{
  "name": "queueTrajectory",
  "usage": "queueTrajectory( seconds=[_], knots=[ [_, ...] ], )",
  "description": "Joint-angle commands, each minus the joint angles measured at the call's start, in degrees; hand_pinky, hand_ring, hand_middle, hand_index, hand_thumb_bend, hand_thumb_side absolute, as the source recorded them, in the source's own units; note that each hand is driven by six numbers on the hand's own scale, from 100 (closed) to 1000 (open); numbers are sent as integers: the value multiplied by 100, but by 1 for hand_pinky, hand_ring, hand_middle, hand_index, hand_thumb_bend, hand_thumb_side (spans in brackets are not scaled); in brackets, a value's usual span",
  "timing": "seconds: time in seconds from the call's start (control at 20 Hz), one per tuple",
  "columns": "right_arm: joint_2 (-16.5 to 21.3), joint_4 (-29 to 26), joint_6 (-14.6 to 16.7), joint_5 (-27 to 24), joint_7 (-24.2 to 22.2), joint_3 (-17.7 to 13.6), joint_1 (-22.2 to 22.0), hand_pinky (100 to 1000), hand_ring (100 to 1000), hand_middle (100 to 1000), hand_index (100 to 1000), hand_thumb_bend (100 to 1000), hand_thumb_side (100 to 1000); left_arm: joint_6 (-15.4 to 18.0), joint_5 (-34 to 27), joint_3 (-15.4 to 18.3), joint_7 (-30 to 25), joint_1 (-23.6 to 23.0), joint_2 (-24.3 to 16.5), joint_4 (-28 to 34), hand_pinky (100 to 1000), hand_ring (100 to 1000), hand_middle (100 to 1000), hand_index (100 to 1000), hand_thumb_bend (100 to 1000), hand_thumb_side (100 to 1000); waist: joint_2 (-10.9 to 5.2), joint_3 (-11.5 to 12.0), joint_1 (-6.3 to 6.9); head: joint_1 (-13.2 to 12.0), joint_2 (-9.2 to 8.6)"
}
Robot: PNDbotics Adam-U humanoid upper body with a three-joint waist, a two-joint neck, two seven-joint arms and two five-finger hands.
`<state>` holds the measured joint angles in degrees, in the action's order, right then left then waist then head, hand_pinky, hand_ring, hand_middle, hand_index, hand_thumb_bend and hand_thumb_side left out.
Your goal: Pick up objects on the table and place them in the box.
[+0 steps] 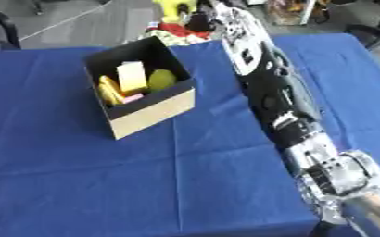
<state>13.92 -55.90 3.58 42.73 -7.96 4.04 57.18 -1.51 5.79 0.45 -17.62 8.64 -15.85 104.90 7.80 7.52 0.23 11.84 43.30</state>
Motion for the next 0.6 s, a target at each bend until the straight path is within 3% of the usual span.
queueTrajectory(
  seconds=[0.05,0.1,0.15,0.35,0.6],
  knots=[
    [-158,105,313,124,-278,475,129,774,650,610,707,205,100,11,-49,-6,-23,75,-23,63,714,663,659,809,586,541,-146,3,23,44,-24],
    [-178,156,414,218,-378,636,118,786,683,658,781,296,129,13,-52,-5,-24,75,-21,65,714,663,658,809,587,540,-147,-1,30,45,-23],
    [-188,206,512,314,-477,738,102,809,733,742,866,325,235,14,-54,-4,-24,74,-18,67,714,663,657,809,587,541,-148,-8,35,42,-22],
    [-173,429,868,683,-848,779,39,876,829,909,989,492,351,9,-51,2,-22,59,-20,62,713,663,657,809,587,541,-156,-44,30,25,-25],
    [119,34,845,648,-866,351,18,892,842,939,992,459,336,10,-43,21,-9,57,-39,63,714,665,658,810,586,541,-164,-130,21,-18,-22]
  ],
)
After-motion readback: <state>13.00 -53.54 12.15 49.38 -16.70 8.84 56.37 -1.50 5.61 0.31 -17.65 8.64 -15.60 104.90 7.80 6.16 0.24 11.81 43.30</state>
